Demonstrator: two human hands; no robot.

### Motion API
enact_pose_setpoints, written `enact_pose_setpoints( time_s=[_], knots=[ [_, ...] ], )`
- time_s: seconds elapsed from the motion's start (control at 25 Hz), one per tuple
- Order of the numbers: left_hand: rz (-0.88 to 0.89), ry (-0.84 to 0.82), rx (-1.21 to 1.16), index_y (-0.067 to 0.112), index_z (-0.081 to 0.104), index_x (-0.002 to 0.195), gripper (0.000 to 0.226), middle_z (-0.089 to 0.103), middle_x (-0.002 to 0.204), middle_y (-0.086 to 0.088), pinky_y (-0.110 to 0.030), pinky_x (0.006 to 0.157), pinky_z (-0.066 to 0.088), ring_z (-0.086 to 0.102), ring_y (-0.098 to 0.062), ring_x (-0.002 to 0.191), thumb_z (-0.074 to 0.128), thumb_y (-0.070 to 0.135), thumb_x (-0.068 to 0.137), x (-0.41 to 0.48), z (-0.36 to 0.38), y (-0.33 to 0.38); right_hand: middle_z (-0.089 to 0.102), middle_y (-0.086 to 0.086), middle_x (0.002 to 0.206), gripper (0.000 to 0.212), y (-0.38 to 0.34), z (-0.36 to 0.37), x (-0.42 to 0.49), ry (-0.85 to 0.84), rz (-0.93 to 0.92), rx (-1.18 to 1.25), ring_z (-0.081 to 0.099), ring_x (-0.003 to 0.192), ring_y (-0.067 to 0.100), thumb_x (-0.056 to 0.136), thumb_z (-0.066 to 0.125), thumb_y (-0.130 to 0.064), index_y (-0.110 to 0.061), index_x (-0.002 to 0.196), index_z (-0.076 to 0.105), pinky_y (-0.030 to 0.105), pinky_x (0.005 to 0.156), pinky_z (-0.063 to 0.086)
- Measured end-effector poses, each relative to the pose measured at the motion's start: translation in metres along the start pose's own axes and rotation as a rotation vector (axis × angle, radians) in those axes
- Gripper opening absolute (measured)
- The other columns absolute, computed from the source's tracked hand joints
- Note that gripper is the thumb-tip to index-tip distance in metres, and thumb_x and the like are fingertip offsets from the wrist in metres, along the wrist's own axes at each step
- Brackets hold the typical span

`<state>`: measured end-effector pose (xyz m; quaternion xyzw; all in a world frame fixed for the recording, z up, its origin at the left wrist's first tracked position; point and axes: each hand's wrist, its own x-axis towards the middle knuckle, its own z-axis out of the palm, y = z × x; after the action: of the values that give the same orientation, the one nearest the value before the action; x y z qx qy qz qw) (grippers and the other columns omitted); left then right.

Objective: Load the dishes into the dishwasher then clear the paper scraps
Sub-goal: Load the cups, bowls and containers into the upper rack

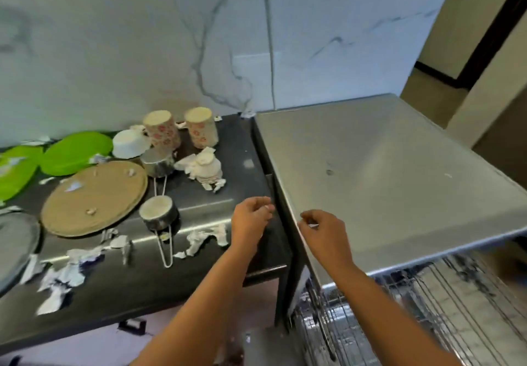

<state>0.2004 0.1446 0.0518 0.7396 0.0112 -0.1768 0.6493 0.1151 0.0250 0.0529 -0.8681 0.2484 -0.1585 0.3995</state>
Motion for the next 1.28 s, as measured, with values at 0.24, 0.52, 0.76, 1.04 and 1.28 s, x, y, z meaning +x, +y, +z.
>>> enact_pose_setpoints(
  time_s=[0.24, 0.52, 0.76, 1.04, 1.28],
  knots=[
    [0.036, 0.096, -0.051, 0.013, 0.067, 0.086, 0.013, 0.068, 0.084, -0.01, -0.032, 0.069, 0.047, 0.06, -0.02, 0.073, 0.06, 0.002, 0.085, 0.055, -0.095, 0.018, 0.07, 0.005, 0.104, 0.028, -0.071, 0.076, 0.036, -0.118, -0.051, -0.013, 0.064, 0.098, 0.018, 0.086, 0.064, -0.021, -0.01, 0.111, 0.067, 0.024, 0.086, 0.046],
    [0.009, 0.117, -0.104, 0.018, 0.064, 0.087, 0.025, 0.065, 0.087, -0.007, -0.033, 0.076, 0.052, 0.062, -0.018, 0.081, 0.058, -0.006, 0.082, 0.106, -0.161, 0.025, 0.069, 0.003, 0.104, 0.027, -0.12, 0.139, 0.071, -0.133, -0.063, -0.002, 0.063, 0.098, 0.015, 0.086, 0.063, -0.019, -0.011, 0.111, 0.066, 0.022, 0.082, 0.046],
    [0.042, 0.072, 0.055, 0.019, 0.062, 0.099, 0.031, 0.062, 0.103, -0.004, -0.044, 0.09, 0.052, 0.062, -0.021, 0.098, 0.07, 0.002, 0.075, 0.138, -0.174, 0.034, 0.064, 0.004, 0.115, 0.034, -0.133, 0.165, 0.09, -0.086, -0.061, -0.023, 0.06, 0.105, 0.018, 0.086, 0.064, -0.018, -0.014, 0.119, 0.061, 0.029, 0.088, 0.048],
    [0.058, -0.016, 0.202, 0.016, 0.061, 0.115, 0.041, 0.062, 0.112, -0.003, -0.018, 0.071, 0.049, 0.059, -0.01, 0.091, 0.072, 0.008, 0.076, 0.15, -0.184, 0.031, 0.065, 0.006, 0.1, 0.024, -0.139, 0.181, 0.12, 0.102, -0.1, 0.083, 0.062, 0.086, 0.016, 0.082, 0.066, -0.011, -0.011, 0.106, 0.065, 0.029, 0.073, 0.054],
    [0.049, -0.063, 0.243, 0.018, 0.061, 0.117, 0.046, 0.06, 0.113, -0.001, -0.02, 0.079, 0.048, 0.061, -0.014, 0.096, 0.074, 0.007, 0.074, 0.165, -0.184, 0.028, 0.054, 0.0, 0.11, 0.042, -0.136, 0.194, 0.136, 0.018, -0.087, 0.085, 0.053, 0.097, 0.013, 0.076, 0.074, -0.02, -0.013, 0.116, 0.06, 0.016, 0.074, 0.041]
  ],
)
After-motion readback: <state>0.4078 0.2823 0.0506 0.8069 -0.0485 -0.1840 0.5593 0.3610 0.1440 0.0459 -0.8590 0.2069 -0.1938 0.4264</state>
